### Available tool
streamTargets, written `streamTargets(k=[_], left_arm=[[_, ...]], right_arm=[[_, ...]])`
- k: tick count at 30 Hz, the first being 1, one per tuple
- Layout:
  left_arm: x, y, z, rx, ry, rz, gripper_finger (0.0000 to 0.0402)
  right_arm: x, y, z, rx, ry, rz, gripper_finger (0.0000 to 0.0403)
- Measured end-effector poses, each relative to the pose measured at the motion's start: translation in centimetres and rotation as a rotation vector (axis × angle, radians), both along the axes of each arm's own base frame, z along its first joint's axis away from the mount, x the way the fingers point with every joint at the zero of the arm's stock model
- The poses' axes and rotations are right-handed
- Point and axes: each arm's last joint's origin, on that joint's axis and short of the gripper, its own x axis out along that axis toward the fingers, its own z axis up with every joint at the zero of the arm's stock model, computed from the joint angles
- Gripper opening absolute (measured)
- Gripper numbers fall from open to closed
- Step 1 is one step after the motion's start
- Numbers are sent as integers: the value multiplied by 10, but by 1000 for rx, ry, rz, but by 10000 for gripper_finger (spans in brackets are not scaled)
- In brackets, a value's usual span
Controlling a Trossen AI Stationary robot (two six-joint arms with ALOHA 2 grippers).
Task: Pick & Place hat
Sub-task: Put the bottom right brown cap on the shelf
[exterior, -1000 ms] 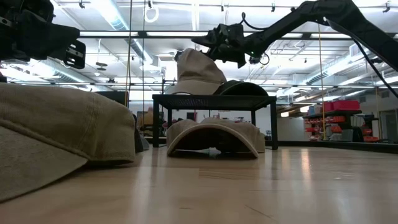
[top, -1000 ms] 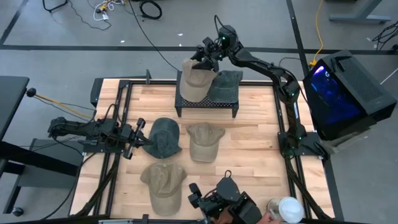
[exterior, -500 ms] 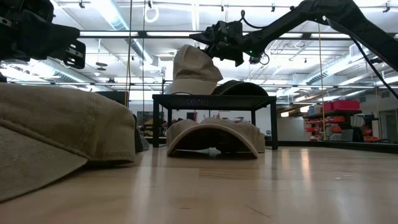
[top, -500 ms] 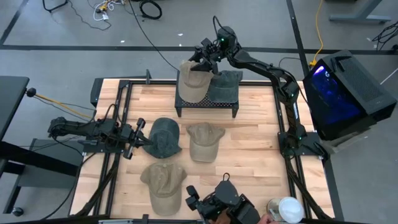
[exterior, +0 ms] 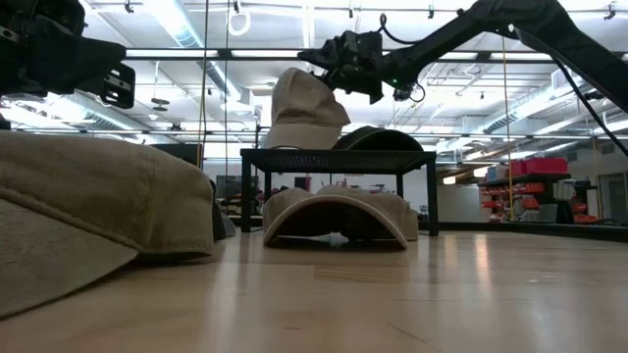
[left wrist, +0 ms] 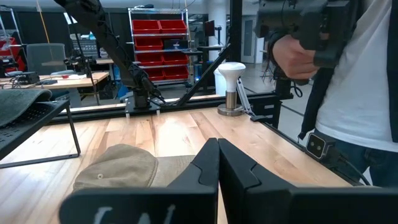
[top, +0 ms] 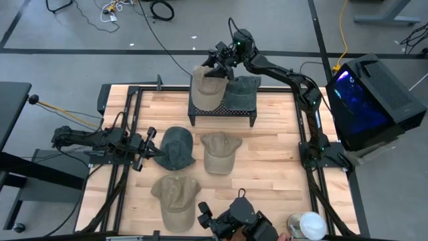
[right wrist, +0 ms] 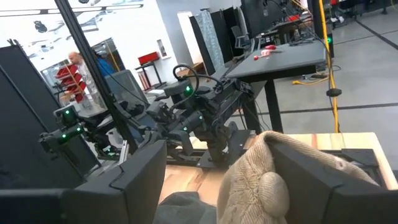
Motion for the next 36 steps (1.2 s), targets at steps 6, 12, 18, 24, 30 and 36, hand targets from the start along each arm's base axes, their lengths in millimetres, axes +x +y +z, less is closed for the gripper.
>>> streamTargets(k=[6, 12, 18, 24, 30, 36], left_arm=[[0, 0, 0, 0, 0, 0, 3], [0, 0, 0, 0, 0, 0, 3], [0, 0, 0, 0, -1, 0, 3], [0, 0, 0, 0, 0, 0, 3], [0, 0, 0, 0, 0, 0, 3], [0, 0, 0, 0, 0, 0, 3]], right_arm=[[7, 9, 0, -4, -3, 24, 270], [9, 12, 0, -5, -3, 30, 270], [10, 14, 1, -10, -10, 40, 270], [9, 13, 6, -29, -47, 40, 270], [6, 9, 7, -17, -43, 30, 270], [6, 8, 7, -12, -39, 29, 270]])
